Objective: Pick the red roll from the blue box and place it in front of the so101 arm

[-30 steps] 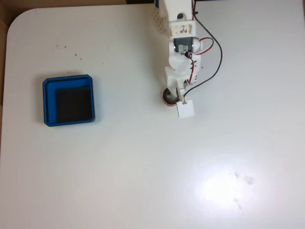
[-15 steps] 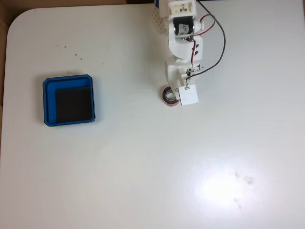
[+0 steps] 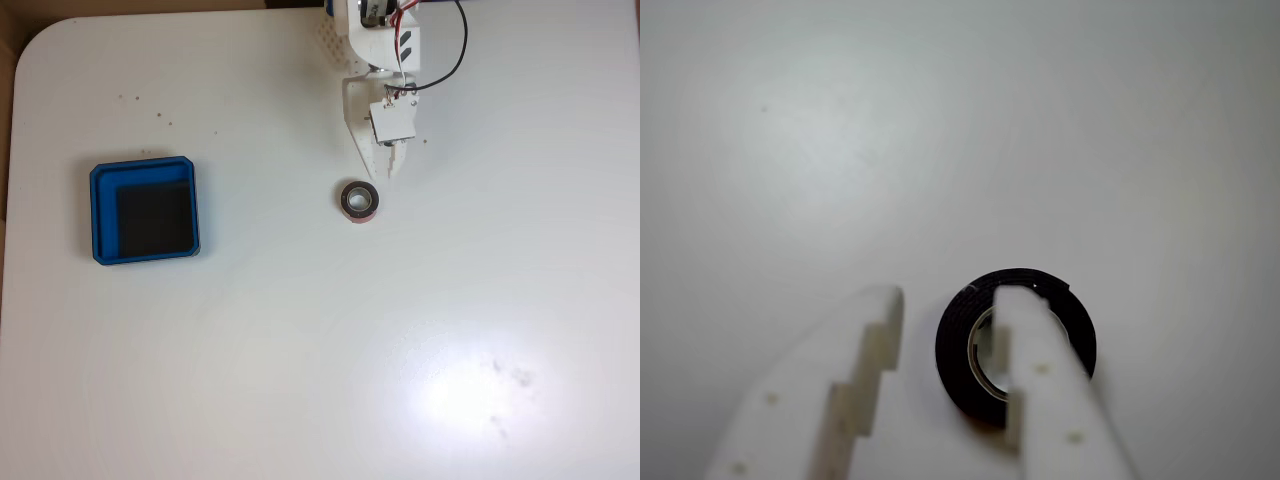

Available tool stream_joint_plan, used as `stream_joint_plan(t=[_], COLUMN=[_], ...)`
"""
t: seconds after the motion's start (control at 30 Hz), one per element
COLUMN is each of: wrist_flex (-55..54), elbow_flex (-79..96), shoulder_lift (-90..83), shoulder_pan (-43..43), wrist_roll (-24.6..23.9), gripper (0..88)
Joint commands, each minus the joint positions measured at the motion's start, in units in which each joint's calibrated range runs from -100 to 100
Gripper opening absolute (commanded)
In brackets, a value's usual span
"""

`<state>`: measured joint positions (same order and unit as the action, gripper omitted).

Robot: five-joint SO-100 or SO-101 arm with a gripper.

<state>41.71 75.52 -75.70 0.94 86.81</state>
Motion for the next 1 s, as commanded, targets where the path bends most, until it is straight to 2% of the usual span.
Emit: stream_joint_plan(t=[0.0,0.4,0.97], wrist_flex=[-0.9,-0.9,-1.0], elbow_flex=[4.1,17.0,24.4], shoulder_lift=[-6.0,-23.0,-23.2], shoulder_pan=[-0.5,-0.6,-0.3], wrist_roll=[0.4,0.2,0.2], gripper=[9.5,10.2,10.2])
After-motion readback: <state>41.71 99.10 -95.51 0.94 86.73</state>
